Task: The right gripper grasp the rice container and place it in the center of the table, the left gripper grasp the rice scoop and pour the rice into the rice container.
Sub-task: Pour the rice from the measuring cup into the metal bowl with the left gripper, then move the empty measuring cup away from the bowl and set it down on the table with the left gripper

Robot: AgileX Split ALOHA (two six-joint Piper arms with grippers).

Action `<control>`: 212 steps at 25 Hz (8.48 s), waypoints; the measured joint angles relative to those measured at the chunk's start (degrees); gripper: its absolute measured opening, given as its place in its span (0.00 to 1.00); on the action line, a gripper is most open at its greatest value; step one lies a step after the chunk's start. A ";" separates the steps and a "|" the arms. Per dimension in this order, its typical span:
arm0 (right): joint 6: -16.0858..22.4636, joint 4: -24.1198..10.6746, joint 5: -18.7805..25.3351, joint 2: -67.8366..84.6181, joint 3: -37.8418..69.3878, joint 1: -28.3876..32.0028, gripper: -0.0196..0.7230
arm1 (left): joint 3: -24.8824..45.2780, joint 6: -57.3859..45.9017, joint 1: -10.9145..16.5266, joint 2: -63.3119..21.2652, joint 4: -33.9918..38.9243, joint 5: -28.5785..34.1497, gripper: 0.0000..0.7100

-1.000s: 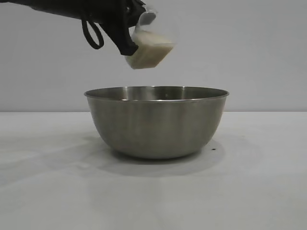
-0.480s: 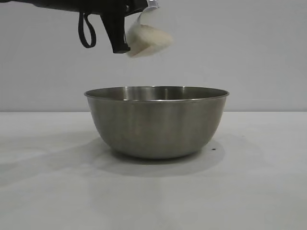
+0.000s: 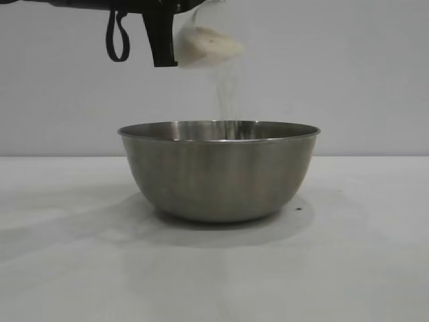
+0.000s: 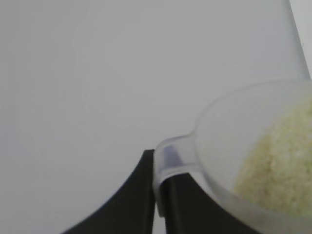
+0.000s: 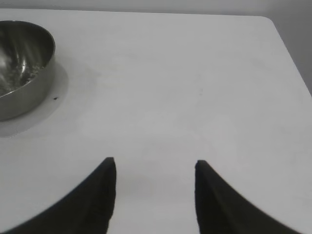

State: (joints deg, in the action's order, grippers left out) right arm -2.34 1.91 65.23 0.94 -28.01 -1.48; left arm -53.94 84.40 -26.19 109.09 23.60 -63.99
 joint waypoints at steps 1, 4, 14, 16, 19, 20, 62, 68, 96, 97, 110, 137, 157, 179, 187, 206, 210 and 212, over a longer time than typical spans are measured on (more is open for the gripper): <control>0.00 0.00 0.00 0.00 0.00 0.00 0.46 | 0.00 0.27 0.00 0.08 0.00 -0.13 0.00; 0.00 0.00 0.00 0.00 0.00 0.00 0.46 | -0.13 1.54 0.00 1.08 0.00 -0.79 0.00; 0.00 0.00 0.00 0.00 0.00 0.00 0.46 | -0.13 10.37 0.00 2.49 0.41 -0.66 0.00; 0.00 0.00 0.00 0.00 0.00 0.00 0.46 | -0.17 13.00 0.00 2.49 0.71 -0.66 0.00; 0.00 0.00 0.00 0.00 0.00 0.00 0.46 | -0.17 15.91 0.00 2.49 1.76 -0.66 0.00; 0.00 0.00 0.00 0.00 0.00 0.00 0.46 | -0.17 16.69 0.00 2.49 1.99 -0.66 0.00; 0.00 0.00 0.00 0.00 0.00 0.00 0.46 | -1.22 0.02 0.00 2.49 4.38 -1.10 0.00; 0.00 0.00 0.00 0.00 0.00 0.00 0.46 | -1.22 -18.08 0.00 2.49 -1.32 -1.10 0.00; 0.00 0.00 0.00 0.00 0.00 0.00 0.46 | 1.73 -82.33 0.00 4.04 -17.69 -1.09 0.00; 0.00 0.00 0.00 0.00 0.00 0.00 0.46 | 1.73 -82.33 0.00 4.04 -18.53 -1.09 0.00; 0.00 0.00 0.00 0.00 0.00 0.00 0.46 | 11.38 -74.92 0.00 -2.29 -37.57 -1.09 0.00; 0.00 0.00 0.00 0.00 0.00 0.00 0.46 | 20.69 -74.84 0.00 -0.94 -49.57 -1.09 0.00; 0.00 0.00 0.00 0.00 0.00 0.00 0.46 | 20.69 -81.88 0.00 9.56 -51.59 -1.09 0.00; 0.00 0.00 0.00 0.00 0.00 0.00 0.46 | 20.69 -85.57 1.33 12.02 -49.33 -1.09 0.00; 0.00 0.00 0.00 0.00 0.00 0.00 0.46 | 20.83 -85.70 1.33 12.02 -49.33 -1.09 0.09; 0.00 0.00 0.00 0.00 0.00 0.00 0.46 | 25.73 -87.31 1.33 11.27 -46.42 -1.20 0.09; 0.00 0.00 0.00 0.00 0.00 0.00 0.46 | 27.80 -87.31 1.33 9.67 -46.42 -1.20 0.09; 0.00 0.00 0.00 0.00 0.00 0.00 0.46 | 28.76 -87.31 1.33 8.89 -46.42 -1.20 0.09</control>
State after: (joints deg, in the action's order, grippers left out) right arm -2.34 1.91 65.23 0.94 -28.01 -1.48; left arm -25.18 -2.92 -24.86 117.98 -22.82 -65.19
